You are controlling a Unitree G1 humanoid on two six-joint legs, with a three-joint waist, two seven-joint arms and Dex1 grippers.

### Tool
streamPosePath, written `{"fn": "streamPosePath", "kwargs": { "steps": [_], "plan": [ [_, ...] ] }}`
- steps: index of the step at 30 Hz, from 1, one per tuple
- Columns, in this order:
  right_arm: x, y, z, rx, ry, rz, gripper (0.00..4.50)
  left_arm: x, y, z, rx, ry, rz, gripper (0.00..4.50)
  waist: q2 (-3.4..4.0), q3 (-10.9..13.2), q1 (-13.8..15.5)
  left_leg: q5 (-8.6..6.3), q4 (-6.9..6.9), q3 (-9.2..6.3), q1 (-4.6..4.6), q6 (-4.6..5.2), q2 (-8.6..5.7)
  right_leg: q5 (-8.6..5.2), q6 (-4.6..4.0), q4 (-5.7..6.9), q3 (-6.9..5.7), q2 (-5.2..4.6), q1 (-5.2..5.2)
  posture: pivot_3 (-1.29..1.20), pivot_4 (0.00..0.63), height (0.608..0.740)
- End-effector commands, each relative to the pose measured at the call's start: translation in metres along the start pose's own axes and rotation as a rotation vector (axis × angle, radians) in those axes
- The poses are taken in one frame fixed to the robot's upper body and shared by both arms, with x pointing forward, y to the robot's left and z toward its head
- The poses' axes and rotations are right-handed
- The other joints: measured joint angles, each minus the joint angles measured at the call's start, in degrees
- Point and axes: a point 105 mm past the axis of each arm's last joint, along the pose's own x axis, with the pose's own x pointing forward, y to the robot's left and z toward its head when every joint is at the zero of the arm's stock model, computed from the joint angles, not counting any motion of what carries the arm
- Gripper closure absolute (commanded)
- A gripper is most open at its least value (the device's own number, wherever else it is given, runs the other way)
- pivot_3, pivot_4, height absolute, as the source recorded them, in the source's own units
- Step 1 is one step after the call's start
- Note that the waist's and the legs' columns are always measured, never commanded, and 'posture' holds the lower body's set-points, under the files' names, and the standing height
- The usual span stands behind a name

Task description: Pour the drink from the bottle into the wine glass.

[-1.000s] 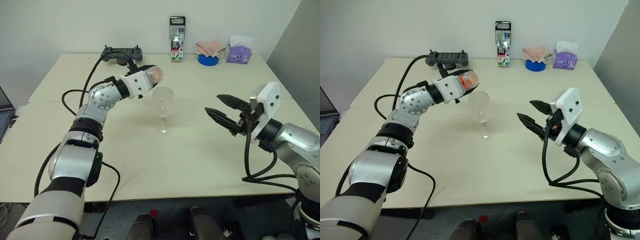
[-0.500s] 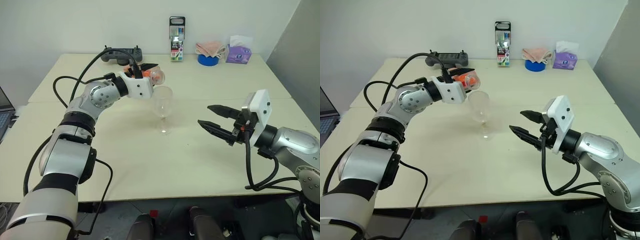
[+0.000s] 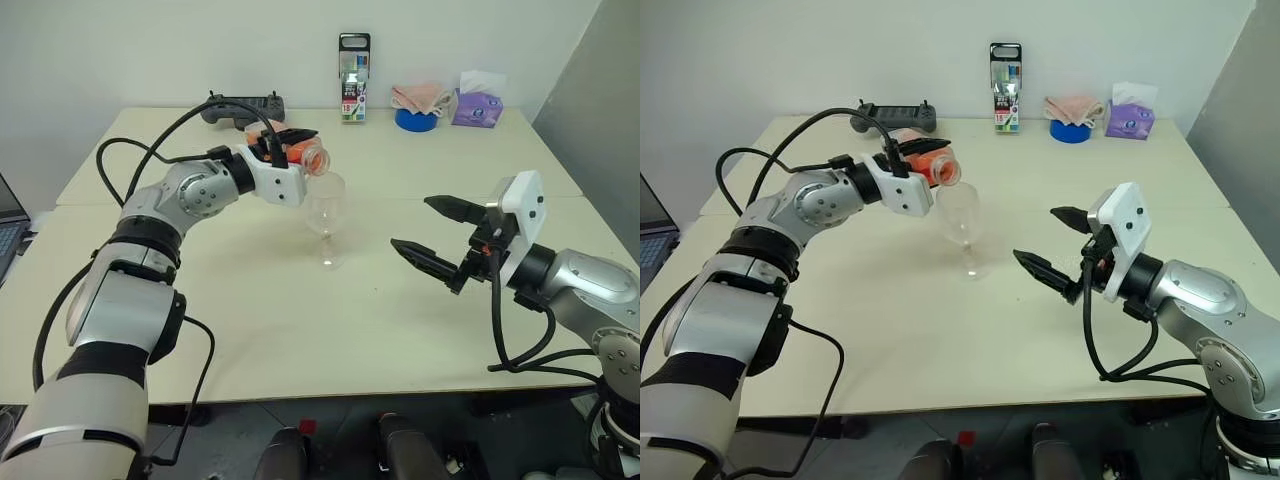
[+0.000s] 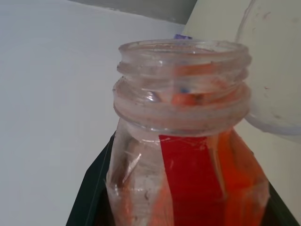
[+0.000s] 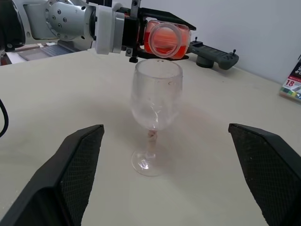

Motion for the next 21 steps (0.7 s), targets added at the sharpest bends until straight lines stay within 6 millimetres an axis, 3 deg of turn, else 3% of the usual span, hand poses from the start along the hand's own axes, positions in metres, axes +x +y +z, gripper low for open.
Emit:
{"fn": "streamPosePath", "kwargs": {
  "steps": [1, 21],
  "plan": [
    [-0.0021, -0.0005, 0.0116, -0.038, -0.030, 0.000, 0.00, 0.0003, 0.0252, 0.0040, 0.065, -0.018, 0.058, 2.81, 0.00, 0.00, 0.00, 0.00, 0.00, 0.00, 0.00, 0.00, 0.00, 0.00, 0.00, 0.00, 0.00, 0.00, 0.00, 0.00, 0.150, 0.740],
    [-0.0005, 0.0032, 0.0108, -0.025, -0.021, 0.021, 0.00, -0.0017, 0.0305, 0.0034, 0.229, -0.020, 0.038, 2.81, 0.00, 0.00, 0.00, 0.00, 0.03, 0.00, 0.00, 0.00, 0.00, 0.03, -0.04, 0.04, 0.00, 0.00, 0.00, 0.00, 0.150, 0.740]
  ]
}}
